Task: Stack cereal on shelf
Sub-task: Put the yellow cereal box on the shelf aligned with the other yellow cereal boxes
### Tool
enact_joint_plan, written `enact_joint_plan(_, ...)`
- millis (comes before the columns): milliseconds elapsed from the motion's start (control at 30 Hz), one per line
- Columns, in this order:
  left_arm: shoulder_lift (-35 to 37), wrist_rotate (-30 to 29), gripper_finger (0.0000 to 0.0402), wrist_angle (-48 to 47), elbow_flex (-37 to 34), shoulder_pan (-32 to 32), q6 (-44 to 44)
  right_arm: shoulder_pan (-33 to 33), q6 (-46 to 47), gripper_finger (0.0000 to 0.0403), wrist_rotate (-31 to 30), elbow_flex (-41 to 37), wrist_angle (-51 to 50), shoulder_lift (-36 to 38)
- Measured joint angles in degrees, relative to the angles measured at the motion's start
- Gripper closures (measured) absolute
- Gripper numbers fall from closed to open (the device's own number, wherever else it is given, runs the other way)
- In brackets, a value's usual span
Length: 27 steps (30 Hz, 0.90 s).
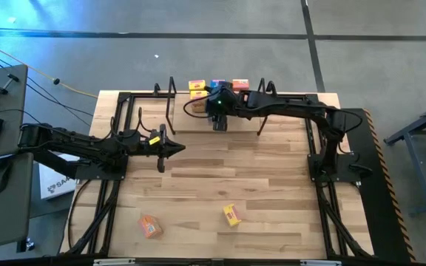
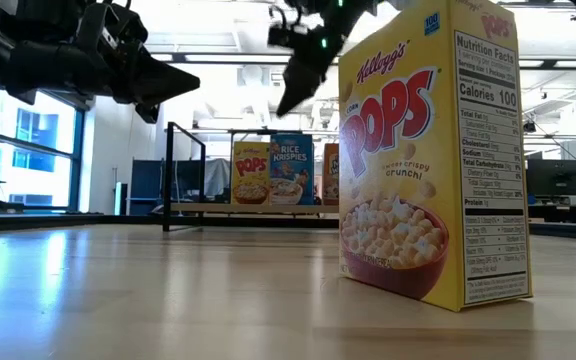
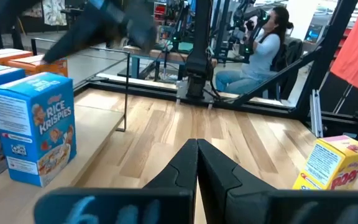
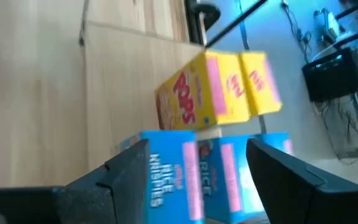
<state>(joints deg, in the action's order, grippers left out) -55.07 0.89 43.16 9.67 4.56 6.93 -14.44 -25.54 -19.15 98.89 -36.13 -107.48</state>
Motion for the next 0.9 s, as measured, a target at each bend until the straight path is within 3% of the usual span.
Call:
enact_joint_plan(233, 0.0, 0.1, 0.0401, 0.0, 0.0, 0.0, 2.8, 4.5, 5.0, 0.0173, -0.6, 13.1, -14.6, 0.2)
enact_joint_plan(367, 0.0, 0.2, 0.0401, 0.6, 0.0, -0.4, 1.1, 6.8, 6.7, 0.0218, -2.5, 11.4, -16.8, 2.0)
enact_joint_plan(500, 0.0, 0.2, 0.0401, 0.7, 0.0, -0.5, 2.0, 8.3, 8.5, 0.0294, -2.1, -1.6, -8.2, 6.4)
enact_joint_plan(667, 0.0, 0.2, 0.0401, 0.4, 0.0, -0.5, 3.3, 10.2, 11.6, 0.0388, 2.3, -23.0, 15.7, 14.7)
enact_joint_plan(900, 0.0, -0.1, 0.0401, 0.2, 0.0, -0.4, 2.4, 13.3, 13.2, 0.0381, 3.1, -43.9, 47.7, 23.7)
